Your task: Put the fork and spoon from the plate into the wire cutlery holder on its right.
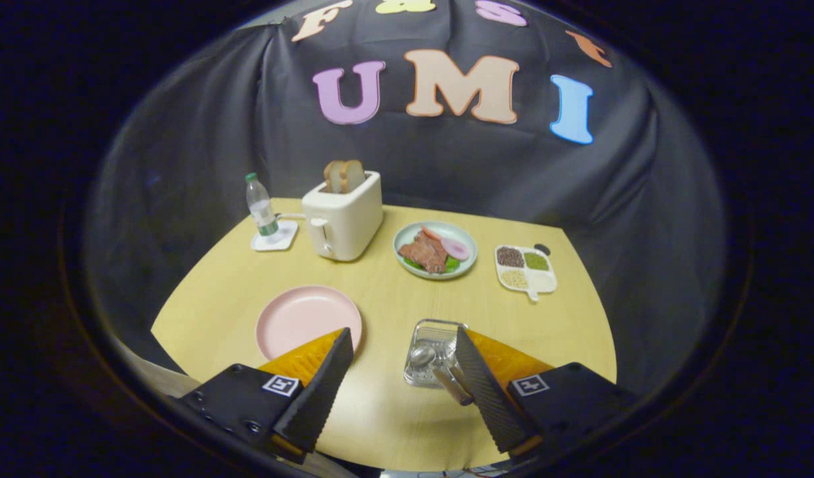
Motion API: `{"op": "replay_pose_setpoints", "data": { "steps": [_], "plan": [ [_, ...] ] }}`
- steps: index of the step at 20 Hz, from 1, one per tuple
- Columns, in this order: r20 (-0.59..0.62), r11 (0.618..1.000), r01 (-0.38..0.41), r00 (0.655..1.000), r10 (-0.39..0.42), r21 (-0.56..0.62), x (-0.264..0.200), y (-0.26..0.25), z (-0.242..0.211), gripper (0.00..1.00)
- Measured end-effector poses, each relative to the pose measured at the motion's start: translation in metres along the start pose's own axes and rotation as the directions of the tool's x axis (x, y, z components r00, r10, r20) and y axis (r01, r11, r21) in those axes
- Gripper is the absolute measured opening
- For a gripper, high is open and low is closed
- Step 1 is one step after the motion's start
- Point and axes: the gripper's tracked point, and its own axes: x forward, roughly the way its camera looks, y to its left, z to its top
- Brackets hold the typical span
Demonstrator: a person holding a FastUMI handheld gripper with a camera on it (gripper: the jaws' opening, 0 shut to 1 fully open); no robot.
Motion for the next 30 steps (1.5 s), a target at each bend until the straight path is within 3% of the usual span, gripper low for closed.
{"op": "replay_pose_setpoints", "data": {
  "steps": [6,9,12,17,22,26,30],
  "plan": [
    [0.272,0.999,0.014,0.962,-0.027,0.051,-0.045,0.014,0.053,0.99],
    [0.386,0.997,0.024,0.921,-0.049,0.069,-0.065,0.017,0.076,0.99],
    [0.506,0.995,0.046,0.858,-0.087,0.094,-0.087,0.018,0.097,0.99],
    [0.584,0.989,0.121,0.799,-0.146,0.082,-0.101,0.011,0.108,0.99],
    [0.605,0.988,0.091,0.782,-0.149,0.126,-0.098,0.011,0.123,0.99],
    [0.599,0.986,0.048,0.789,-0.136,0.161,-0.094,0.009,0.127,0.99],
    [0.586,0.986,0.067,0.797,-0.147,0.156,-0.092,0.002,0.121,0.98]
  ]
}}
